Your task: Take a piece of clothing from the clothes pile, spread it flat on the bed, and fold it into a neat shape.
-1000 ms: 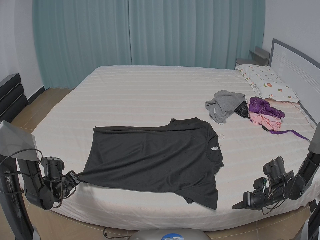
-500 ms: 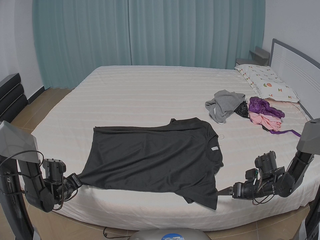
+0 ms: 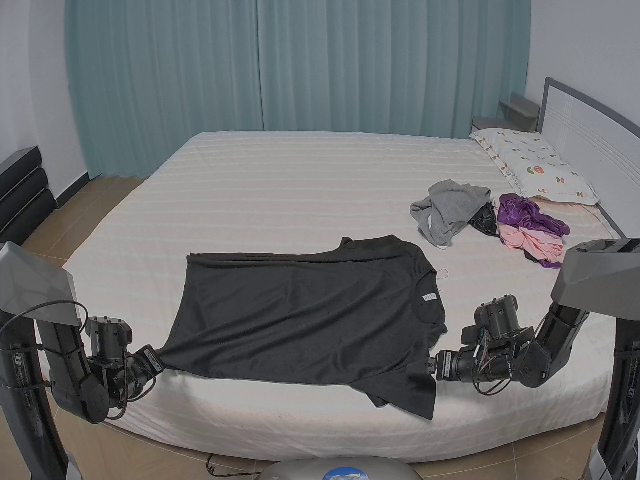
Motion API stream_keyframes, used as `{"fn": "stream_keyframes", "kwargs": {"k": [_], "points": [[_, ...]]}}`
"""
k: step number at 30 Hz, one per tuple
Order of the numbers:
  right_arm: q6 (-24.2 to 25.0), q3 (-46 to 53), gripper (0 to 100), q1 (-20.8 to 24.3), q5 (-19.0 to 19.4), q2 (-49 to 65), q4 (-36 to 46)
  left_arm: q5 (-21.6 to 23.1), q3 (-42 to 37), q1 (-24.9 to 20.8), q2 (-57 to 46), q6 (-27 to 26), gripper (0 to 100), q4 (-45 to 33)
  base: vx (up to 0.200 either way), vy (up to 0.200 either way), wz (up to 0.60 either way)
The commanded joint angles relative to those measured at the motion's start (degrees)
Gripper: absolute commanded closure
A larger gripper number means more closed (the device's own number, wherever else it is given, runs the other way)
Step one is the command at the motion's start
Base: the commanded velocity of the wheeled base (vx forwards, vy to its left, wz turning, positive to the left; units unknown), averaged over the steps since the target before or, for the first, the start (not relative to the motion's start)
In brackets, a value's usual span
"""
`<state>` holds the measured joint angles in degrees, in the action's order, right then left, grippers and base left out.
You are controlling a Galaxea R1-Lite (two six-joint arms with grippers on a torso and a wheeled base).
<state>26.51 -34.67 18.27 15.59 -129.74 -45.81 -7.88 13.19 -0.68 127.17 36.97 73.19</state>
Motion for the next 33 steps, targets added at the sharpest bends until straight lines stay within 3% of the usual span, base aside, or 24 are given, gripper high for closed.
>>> {"fn": "stream_keyframes", "kwargs": {"k": [1,5,6,15,23,33], "points": [[-0.06,-2.77,0,0.97,-1.88,-3.50,0.20,-0.04,-0.01,0.07,0.27,0.03,100,0.02,0.000,0.000,0.00],[-0.50,-3.39,0,2.03,-4.17,-4.90,-0.07,-0.04,0.08,-0.02,0.27,0.03,100,-0.07,0.000,0.000,0.00],[-0.59,-3.39,100,2.20,-5.84,-5.17,0.20,-0.04,-0.01,-0.02,0.27,0.03,100,-0.07,0.000,0.000,0.00],[0.12,1.97,100,-0.17,-5.40,-0.16,0.55,-0.04,-0.36,-0.02,0.01,-0.15,100,-0.07,0.000,0.000,0.00],[0.12,11.20,100,-3.16,0.84,8.02,0.55,-0.12,-0.53,-0.02,-0.35,-0.50,100,-0.07,0.000,0.000,0.00],[0.20,16.56,100,-2.89,1.90,8.28,-0.07,-0.04,-1.06,-0.20,-0.43,-0.85,100,-0.07,0.000,0.000,0.00]]}}
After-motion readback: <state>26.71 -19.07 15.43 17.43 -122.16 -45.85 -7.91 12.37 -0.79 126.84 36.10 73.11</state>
